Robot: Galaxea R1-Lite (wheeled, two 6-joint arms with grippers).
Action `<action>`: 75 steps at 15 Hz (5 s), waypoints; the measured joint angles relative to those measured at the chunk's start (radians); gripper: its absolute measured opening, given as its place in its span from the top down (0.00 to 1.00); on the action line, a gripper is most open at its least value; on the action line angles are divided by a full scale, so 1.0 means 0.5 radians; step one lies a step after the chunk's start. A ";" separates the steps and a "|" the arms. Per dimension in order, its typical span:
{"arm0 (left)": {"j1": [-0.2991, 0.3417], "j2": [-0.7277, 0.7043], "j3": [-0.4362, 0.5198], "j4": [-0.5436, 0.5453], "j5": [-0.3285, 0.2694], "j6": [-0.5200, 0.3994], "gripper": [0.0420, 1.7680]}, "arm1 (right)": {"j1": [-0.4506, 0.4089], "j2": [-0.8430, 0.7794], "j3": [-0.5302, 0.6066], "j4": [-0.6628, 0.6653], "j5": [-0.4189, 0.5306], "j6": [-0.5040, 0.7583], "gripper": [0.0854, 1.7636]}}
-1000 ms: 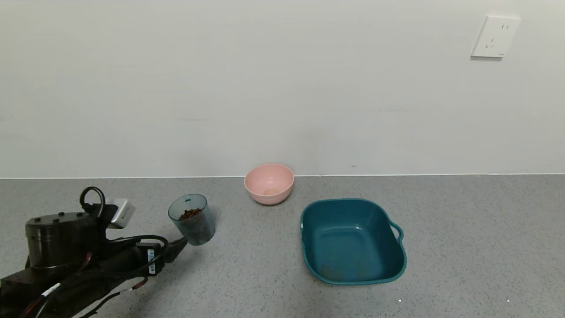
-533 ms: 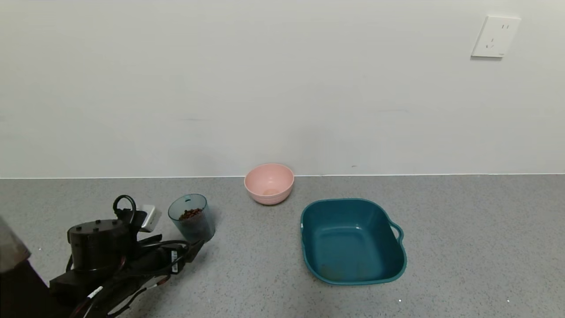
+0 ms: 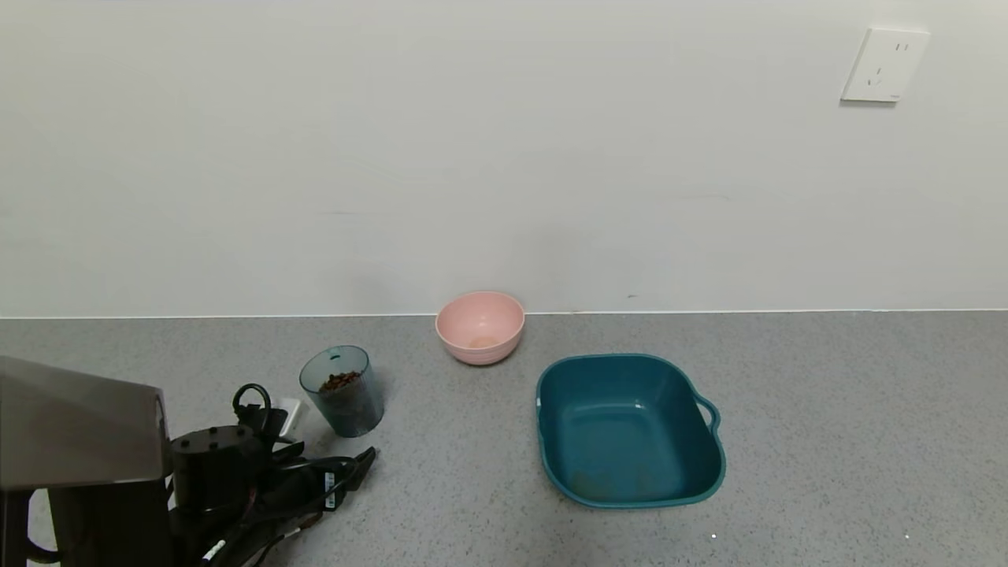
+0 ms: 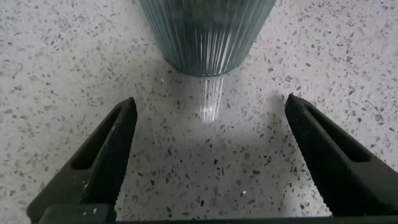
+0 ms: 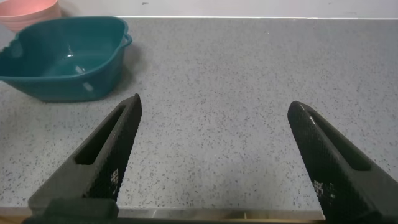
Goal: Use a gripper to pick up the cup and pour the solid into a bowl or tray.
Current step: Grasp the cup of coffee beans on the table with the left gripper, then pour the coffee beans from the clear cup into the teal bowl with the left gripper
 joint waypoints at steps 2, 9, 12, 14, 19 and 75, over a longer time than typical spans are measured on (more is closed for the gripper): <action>0.000 0.024 -0.038 0.000 0.000 -0.003 0.03 | 0.000 0.000 0.000 0.001 0.000 0.001 0.03; 0.002 0.033 -0.217 0.001 0.009 -0.014 0.03 | 0.000 0.000 0.000 0.000 0.000 0.001 0.03; 0.001 0.042 -0.297 0.002 0.006 0.000 0.03 | -0.001 0.000 0.000 0.000 0.000 0.001 0.03; 0.000 0.052 -0.331 0.002 0.008 0.003 0.03 | -0.001 0.000 0.000 0.001 0.000 0.001 0.03; 0.002 0.068 -0.399 0.001 0.013 0.002 0.03 | 0.000 0.000 0.000 0.000 0.000 0.000 0.03; -1.089 -0.614 -1.540 1.863 0.938 1.196 0.27 | 0.000 0.000 0.000 0.000 0.000 0.000 0.03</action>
